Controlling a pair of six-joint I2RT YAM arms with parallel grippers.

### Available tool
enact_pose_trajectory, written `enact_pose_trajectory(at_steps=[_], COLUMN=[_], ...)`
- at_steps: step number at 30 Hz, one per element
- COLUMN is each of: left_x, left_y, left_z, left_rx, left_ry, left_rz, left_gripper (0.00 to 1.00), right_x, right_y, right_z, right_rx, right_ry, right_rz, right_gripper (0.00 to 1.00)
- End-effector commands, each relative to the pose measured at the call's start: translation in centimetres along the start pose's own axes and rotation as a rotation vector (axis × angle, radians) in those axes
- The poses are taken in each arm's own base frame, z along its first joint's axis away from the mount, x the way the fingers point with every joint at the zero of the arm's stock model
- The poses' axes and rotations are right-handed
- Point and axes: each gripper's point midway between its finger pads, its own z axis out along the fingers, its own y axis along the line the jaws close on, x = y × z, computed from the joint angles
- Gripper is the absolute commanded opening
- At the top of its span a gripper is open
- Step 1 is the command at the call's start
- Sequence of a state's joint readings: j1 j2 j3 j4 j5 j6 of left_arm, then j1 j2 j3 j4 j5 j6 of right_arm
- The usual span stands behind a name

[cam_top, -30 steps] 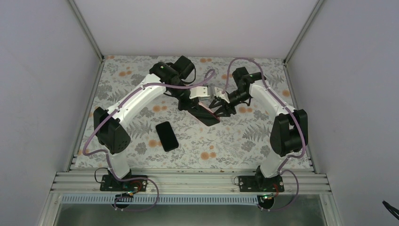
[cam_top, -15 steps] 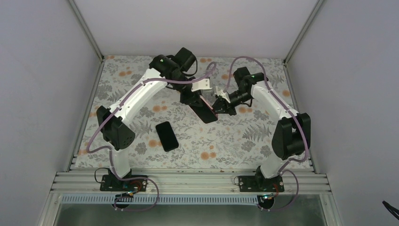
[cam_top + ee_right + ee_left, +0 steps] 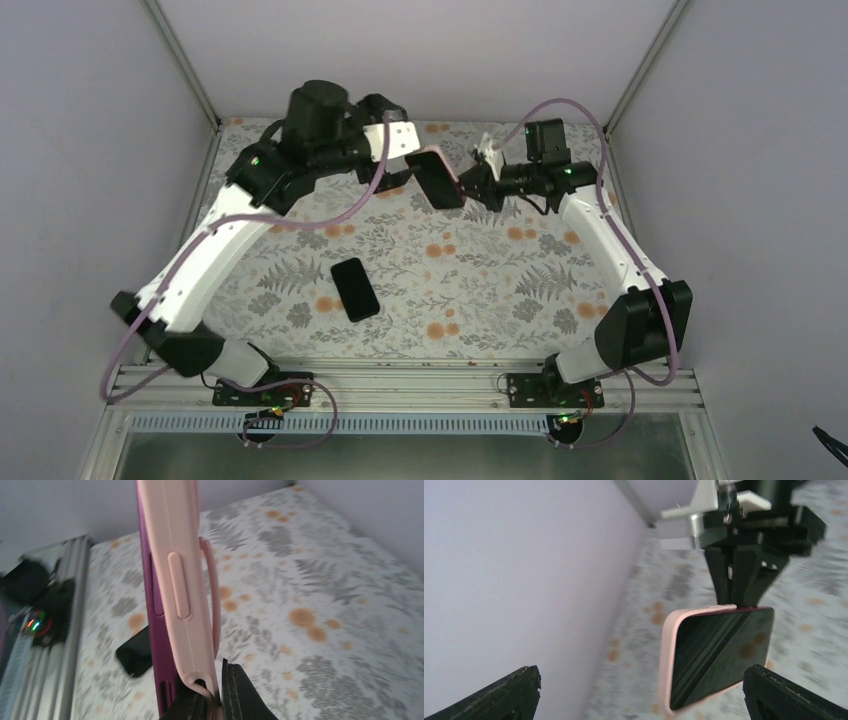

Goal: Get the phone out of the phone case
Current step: Remove the phone case from the phone.

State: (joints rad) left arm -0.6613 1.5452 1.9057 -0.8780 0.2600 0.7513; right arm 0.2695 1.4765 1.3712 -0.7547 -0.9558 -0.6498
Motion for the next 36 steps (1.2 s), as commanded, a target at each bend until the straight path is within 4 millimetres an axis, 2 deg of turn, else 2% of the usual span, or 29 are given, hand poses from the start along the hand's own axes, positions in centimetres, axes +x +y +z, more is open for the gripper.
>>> enact_pose_trajectory(at_steps=[1, 3, 6, 10, 13, 20, 22, 27, 30, 36], left_x=[-2.9, -3.1, -2.8, -1.9, -1.7, -2.2, -2.2, -1.9, -1.8, -1.5], left_y=[6.2, 6.3, 6.2, 6.2, 6.2, 5.8, 5.4, 4.5, 4.8, 5.4], left_z=[-2.6, -2.1, -0.2, 1.9, 3.2, 7.1, 8.9, 12.0, 12.7, 12.5], left_rx=[-0.403, -0.445, -0.489, -0.533, -0.548, -0.515, -0.486, -0.458, -0.475, -0.522], left_ry=[-0.150, -0.193, -0.223, -0.272, -0.311, -0.363, -0.349, -0.323, -0.315, -0.312], left_rz=[0.029, 0.023, 0.003, -0.076, -0.117, -0.183, -0.194, -0.208, -0.227, -0.248], left_gripper=[1.00, 1.00, 1.00, 1.00, 1.00, 1.00, 1.00, 0.99, 0.98, 0.97], right_x=[-7.3, -9.0, -11.4, -13.2, -13.3, -13.5, -13.7, -13.9, -13.8, -13.6], right_y=[-6.8, -9.3, -11.9, -13.9, -14.7, -14.2, -14.0, -13.5, -13.2, -12.8], right_z=[-2.1, -3.0, -4.8, -7.2, -7.8, -9.4, -9.8, -10.0, -9.9, -9.6], right_rx=[0.270, 0.378, 0.513, 0.656, 0.719, 0.794, 0.805, 0.801, 0.790, 0.779], right_ry=[-0.202, -0.246, -0.341, -0.454, -0.470, -0.525, -0.535, -0.538, -0.540, -0.536], right_rz=[0.132, 0.171, 0.215, 0.279, 0.310, 0.325, 0.323, 0.318, 0.318, 0.308], right_gripper=[0.03, 0.04, 0.03, 0.04, 0.03, 0.03, 0.03, 0.04, 0.03, 0.03])
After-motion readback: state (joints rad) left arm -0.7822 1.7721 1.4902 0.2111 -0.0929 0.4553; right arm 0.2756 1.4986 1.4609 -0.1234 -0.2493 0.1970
